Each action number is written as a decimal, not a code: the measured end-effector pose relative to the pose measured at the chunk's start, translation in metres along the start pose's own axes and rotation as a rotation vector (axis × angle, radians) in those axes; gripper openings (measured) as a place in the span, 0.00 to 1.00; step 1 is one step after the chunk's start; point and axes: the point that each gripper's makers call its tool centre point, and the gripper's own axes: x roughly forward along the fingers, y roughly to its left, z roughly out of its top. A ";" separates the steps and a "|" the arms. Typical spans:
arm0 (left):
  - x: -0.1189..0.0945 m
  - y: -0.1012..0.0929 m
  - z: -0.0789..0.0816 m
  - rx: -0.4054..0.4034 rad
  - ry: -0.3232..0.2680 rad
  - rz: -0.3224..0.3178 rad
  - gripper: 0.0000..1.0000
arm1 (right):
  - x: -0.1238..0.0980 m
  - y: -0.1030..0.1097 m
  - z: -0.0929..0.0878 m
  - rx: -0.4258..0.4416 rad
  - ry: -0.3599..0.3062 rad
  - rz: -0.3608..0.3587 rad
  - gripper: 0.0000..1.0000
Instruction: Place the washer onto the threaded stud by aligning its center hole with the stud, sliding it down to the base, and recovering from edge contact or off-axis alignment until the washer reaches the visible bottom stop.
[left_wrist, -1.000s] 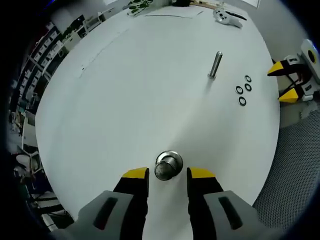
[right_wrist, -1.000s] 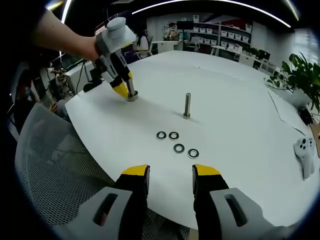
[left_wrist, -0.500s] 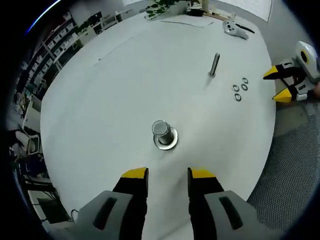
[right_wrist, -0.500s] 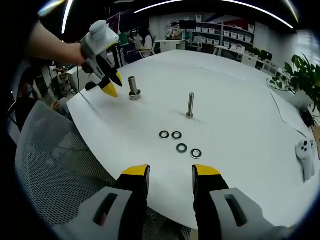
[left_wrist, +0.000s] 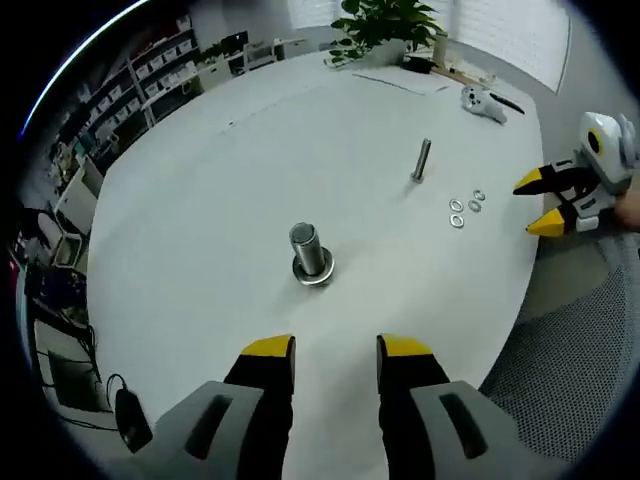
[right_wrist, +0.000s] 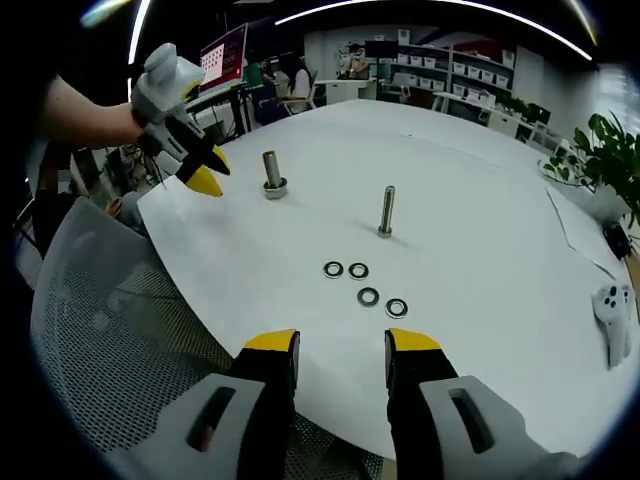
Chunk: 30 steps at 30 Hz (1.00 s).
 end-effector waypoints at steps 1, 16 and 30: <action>-0.001 -0.001 -0.001 0.007 -0.003 0.004 0.31 | 0.000 0.000 0.000 -0.001 0.000 0.000 0.36; -0.027 -0.011 -0.018 -0.217 -0.170 0.045 0.32 | 0.000 0.000 -0.001 -0.006 0.006 -0.002 0.36; -0.042 -0.001 -0.043 -0.304 -0.234 0.099 0.33 | 0.001 0.003 -0.005 -0.012 0.030 0.007 0.36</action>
